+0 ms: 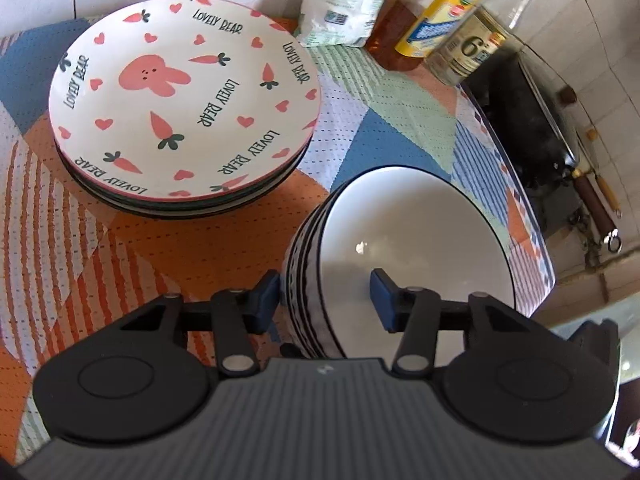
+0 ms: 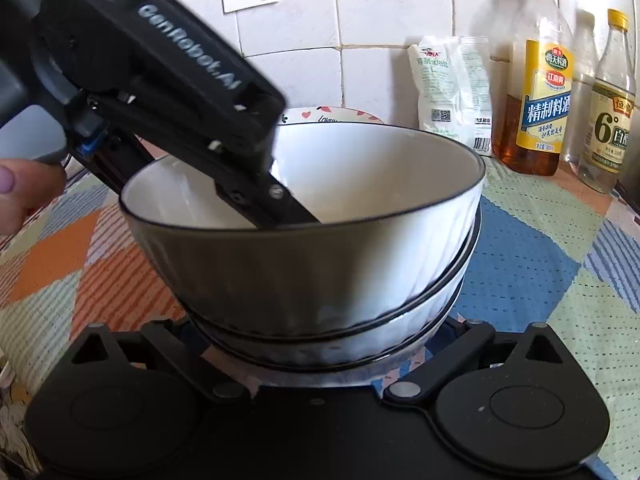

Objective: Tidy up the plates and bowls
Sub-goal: 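Lift the bowl stack with the left gripper and carry it over the bunny plates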

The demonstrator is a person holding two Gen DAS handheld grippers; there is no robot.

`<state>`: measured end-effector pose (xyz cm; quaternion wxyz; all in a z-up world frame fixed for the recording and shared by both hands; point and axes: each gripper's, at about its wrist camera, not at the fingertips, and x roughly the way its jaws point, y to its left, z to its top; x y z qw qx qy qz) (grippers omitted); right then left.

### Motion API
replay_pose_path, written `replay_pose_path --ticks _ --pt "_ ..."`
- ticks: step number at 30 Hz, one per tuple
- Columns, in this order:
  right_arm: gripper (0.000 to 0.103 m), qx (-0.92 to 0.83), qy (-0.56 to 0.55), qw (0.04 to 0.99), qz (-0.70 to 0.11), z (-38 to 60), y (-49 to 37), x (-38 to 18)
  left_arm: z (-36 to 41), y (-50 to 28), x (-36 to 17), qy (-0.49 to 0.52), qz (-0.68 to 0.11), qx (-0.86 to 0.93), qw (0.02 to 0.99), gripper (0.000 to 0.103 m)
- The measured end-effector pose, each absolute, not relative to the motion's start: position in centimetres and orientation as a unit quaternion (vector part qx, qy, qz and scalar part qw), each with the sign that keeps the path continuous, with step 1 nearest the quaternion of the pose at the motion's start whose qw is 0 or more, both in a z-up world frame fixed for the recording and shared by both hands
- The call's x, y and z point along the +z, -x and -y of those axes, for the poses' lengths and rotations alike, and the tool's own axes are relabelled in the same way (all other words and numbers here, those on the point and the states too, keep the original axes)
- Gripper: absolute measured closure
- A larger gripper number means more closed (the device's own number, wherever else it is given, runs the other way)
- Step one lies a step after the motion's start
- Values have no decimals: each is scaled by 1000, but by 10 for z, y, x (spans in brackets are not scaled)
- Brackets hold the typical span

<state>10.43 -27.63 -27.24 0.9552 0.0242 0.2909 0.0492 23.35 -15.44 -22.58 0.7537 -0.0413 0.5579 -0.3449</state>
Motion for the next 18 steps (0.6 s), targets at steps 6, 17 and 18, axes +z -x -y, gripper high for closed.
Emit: replay_pose_path --ticks 6,17,18 --pt "2 55 -15 955 -293 273 -99 -271 155 -227 -220 15 -556 -356 751 56" --pt "2 72 4 955 -289 269 -102 -243 142 -225 -186 17 -548 -349 760 55" --pt "2 77 2 954 -289 270 -104 -239 140 -227 -182 21 -547 -345 763 55"
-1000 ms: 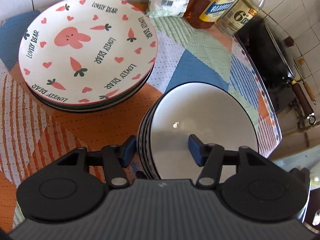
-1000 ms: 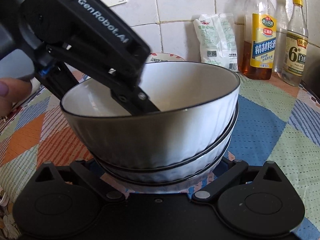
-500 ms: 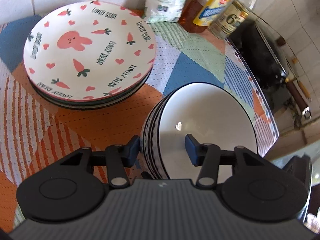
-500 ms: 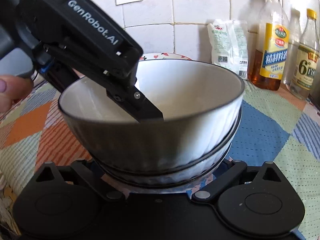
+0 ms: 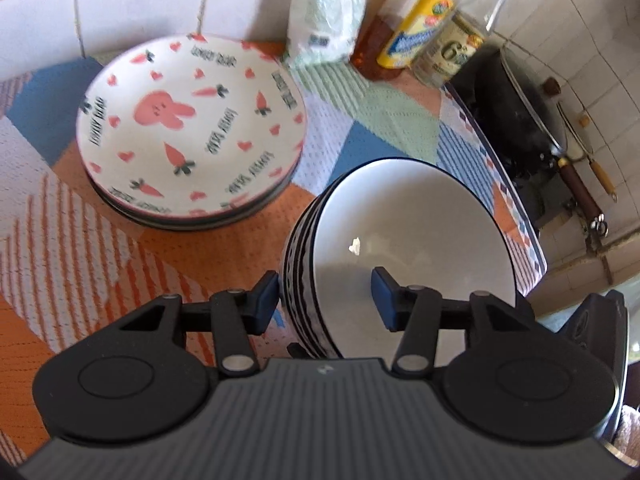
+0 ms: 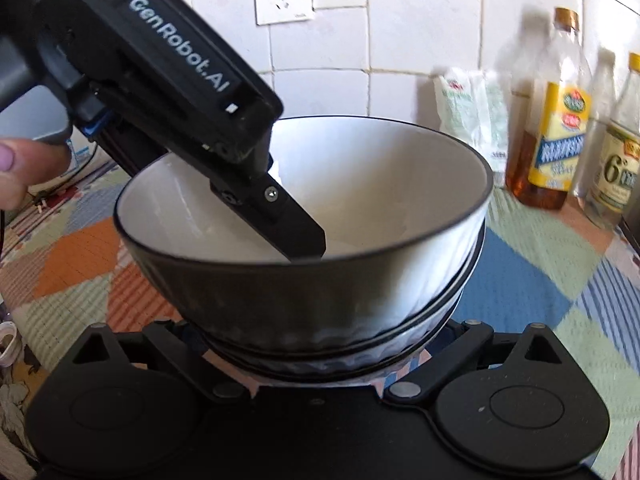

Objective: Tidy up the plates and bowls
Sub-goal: 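Lift the bowl stack with the left gripper and carry it over the bunny plates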

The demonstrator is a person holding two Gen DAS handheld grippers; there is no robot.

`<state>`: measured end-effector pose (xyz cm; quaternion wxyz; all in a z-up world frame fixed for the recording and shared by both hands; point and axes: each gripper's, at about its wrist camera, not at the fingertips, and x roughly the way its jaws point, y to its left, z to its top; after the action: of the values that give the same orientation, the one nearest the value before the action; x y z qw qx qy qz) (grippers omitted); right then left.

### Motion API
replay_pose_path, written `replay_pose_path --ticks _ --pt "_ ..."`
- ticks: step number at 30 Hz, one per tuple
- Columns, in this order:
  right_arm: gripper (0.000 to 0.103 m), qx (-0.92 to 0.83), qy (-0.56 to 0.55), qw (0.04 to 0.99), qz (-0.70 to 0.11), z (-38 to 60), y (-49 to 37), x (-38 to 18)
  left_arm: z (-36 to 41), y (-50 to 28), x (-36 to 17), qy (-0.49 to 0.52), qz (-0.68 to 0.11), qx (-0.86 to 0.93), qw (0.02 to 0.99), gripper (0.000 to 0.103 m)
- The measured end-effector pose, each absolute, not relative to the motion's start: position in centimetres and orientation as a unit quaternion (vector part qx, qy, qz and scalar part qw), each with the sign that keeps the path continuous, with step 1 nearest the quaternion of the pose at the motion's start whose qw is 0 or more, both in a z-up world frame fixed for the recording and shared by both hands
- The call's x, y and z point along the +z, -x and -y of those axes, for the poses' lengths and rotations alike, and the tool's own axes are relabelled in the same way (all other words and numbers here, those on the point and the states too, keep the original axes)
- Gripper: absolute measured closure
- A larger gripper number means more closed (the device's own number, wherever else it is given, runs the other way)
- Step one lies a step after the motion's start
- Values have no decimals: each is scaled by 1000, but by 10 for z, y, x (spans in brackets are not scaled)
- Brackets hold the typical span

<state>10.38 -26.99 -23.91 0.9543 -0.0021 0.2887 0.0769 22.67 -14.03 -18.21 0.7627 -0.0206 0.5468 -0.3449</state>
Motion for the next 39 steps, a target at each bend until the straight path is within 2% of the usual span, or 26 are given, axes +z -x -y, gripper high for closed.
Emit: replay_pose_path --ticks 8,15,24,30,39 --pt "2 126 30 954 -270 269 -136 -212 122 -252 -152 39 -535 -298 789 55" --pt "2 177 51 951 -250 266 -178 -208 104 -280 -147 57 -531 -255 806 55" --pt "2 214 47 943 -252 277 -226 -208 94 -319 -154 102 -519 -236 815 55" --pt "2 228 50 939 -252 283 -247 -207 99 -338 -154 98 -515 -223 822 54" --pt "2 224 44 932 -283 275 -256 -222 100 -358 -182 102 -535 -223 808 54"
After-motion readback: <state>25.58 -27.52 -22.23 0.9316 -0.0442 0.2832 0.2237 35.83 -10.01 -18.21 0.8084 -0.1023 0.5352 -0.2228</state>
